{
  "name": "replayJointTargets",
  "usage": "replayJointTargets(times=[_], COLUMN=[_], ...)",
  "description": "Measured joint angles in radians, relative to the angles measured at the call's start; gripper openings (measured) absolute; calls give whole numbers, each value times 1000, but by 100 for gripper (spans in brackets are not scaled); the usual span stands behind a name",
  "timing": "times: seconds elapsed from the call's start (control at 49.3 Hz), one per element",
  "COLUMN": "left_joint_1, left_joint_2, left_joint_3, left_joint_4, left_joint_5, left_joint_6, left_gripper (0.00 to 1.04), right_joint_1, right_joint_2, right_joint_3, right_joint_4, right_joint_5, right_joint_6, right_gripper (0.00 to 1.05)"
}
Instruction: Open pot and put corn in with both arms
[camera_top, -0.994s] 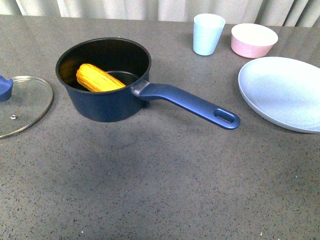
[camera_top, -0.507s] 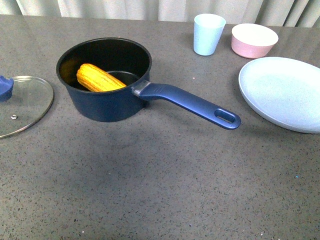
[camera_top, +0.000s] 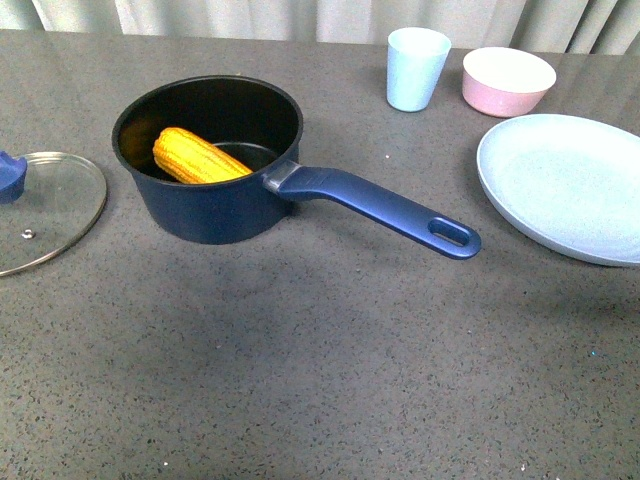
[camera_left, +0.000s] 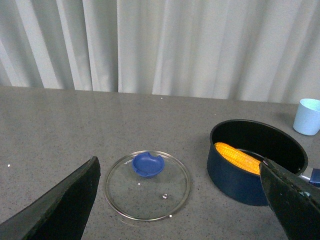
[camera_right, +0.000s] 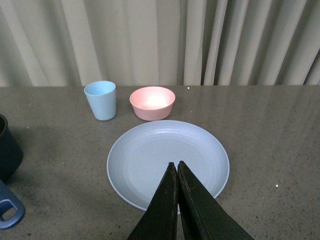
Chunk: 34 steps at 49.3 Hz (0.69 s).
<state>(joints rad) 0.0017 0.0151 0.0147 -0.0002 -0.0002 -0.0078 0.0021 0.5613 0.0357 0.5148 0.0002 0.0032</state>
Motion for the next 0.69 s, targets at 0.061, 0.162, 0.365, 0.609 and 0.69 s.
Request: replayJointTargets(times=[0.061, 0.162, 0.365, 0.609, 0.69], left_joint_1=[0, 0, 0, 0, 0], left_joint_2=[0, 0, 0, 0, 0], left_joint_3=[0, 0, 0, 0, 0], left_joint_4=[0, 0, 0, 0, 0], left_joint_5=[0, 0, 0, 0, 0], left_joint_6=[0, 0, 0, 0, 0], left_gripper=[96, 96, 96, 96, 96], right_joint_1=[0, 0, 0, 0, 0], right_joint_2=[-10, -49, -138, -227, -252], right_joint_3=[-12, -13, -13, -13, -13], right_joint_4=[20, -10, -92, -179, -204], right_joint_5=[0, 0, -1, -1, -1], right_joint_6=[0, 0, 0, 0, 0], right_gripper=[2, 2, 2, 2, 2])
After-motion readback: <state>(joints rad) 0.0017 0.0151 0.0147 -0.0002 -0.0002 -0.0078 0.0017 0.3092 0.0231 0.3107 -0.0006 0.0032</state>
